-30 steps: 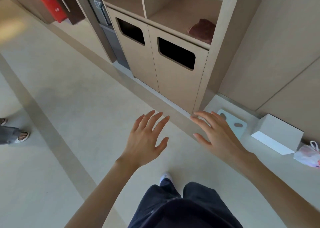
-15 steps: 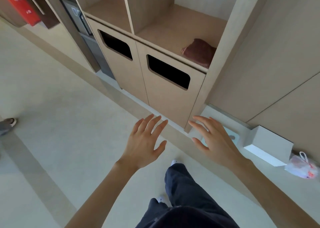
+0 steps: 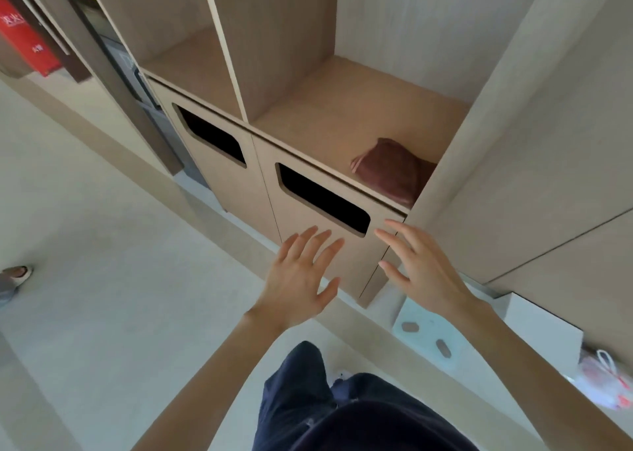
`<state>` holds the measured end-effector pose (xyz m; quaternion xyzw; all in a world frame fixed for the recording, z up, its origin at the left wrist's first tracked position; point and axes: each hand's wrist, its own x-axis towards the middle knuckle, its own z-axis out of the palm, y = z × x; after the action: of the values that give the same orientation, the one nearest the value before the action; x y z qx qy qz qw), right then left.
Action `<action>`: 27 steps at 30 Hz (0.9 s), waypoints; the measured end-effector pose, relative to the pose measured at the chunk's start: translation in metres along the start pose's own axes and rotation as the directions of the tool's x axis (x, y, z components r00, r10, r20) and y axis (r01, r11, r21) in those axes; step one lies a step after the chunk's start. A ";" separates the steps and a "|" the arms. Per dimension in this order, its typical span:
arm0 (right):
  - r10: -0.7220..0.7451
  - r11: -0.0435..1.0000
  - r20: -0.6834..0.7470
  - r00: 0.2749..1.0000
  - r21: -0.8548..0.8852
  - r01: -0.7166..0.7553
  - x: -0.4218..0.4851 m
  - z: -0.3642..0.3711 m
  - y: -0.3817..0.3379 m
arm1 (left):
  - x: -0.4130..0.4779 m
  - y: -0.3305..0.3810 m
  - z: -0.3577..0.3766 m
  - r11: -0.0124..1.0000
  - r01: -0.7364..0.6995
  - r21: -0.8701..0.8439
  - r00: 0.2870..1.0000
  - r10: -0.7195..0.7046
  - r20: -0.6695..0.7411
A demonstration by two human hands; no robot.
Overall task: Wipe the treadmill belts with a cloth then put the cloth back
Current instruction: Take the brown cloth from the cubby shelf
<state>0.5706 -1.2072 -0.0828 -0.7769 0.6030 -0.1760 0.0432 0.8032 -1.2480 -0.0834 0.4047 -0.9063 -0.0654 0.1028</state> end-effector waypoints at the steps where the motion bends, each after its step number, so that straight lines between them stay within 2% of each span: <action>1: 0.013 1.000 -0.004 1.000 0.004 -0.013 0.007 0.001 0.003 | 0.010 -0.006 0.001 1.000 -0.023 0.009 1.000 0.023 0.004; 8: 0.172 0.985 -0.033 0.984 0.034 -0.171 0.055 0.019 0.019 | 0.084 -0.053 0.010 0.985 -0.175 -0.003 0.981 0.175 0.089; 13: 0.354 0.933 -0.048 0.934 0.091 -0.349 0.091 0.033 0.030 | 0.145 -0.092 0.006 0.929 -0.369 0.015 0.929 0.369 0.018; 16: 0.441 0.892 -0.074 0.894 0.144 -0.428 0.113 0.043 0.041 | 0.185 -0.111 0.005 0.907 -0.420 -0.005 0.907 0.420 0.037; 20: 0.621 0.781 -0.127 0.774 0.190 -0.595 0.138 0.060 0.061 | 0.218 -0.131 0.024 0.877 -0.481 -0.019 0.862 0.476 0.175; 23: 0.751 0.657 -0.069 0.657 0.184 -0.731 0.150 0.071 0.077 | 0.231 -0.142 0.041 0.869 -0.495 -0.014 0.841 0.483 0.242; 25: 0.810 0.586 -0.031 0.586 0.106 -0.804 0.159 0.079 0.084 | 0.242 -0.147 0.049 0.854 -0.519 -0.027 0.825 0.509 0.245; 27: 0.832 0.553 -0.066 0.551 0.020 -0.833 0.166 0.086 0.084 | 0.251 -0.150 0.053 0.839 -0.542 -0.042 0.811 0.536 0.234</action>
<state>0.5559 -1.4005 -0.1499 -0.3936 0.9008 -0.1568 0.0955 0.7345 -1.5331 -0.1318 0.1219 -0.9901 -0.0692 0.0030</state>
